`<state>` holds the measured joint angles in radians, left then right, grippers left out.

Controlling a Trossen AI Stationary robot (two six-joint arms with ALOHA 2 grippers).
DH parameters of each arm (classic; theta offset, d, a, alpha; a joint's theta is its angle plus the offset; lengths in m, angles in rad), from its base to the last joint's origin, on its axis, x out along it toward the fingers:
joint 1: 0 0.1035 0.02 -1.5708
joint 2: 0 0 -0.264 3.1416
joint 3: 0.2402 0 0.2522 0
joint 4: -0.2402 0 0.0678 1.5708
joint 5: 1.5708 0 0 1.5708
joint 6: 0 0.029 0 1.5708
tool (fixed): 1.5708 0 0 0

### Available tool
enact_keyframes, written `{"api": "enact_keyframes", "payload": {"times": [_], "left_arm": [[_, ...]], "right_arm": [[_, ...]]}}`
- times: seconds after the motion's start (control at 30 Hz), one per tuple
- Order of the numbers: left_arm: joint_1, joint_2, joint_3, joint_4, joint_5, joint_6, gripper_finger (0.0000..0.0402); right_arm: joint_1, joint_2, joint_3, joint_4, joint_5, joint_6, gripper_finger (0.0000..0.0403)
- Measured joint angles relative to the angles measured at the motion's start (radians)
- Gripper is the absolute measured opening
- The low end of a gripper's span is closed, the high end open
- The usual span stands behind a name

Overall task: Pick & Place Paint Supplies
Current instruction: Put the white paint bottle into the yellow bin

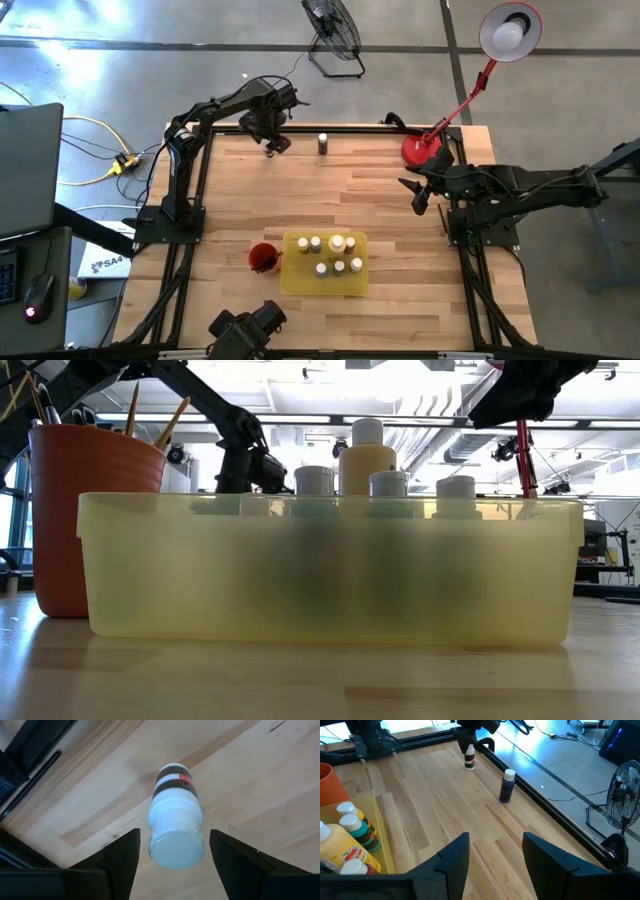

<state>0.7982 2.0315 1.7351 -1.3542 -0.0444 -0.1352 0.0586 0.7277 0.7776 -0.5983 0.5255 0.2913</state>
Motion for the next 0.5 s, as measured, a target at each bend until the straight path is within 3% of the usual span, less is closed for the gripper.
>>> {"api": "enact_keyframes", "payload": {"times": [0.5], "left_arm": [[0.000,-0.003,0.104,-0.052,0.000,0.023,0.0235]], "right_arm": [[0.000,0.000,0.000,0.000,0.000,0.010,0.0174]]}}
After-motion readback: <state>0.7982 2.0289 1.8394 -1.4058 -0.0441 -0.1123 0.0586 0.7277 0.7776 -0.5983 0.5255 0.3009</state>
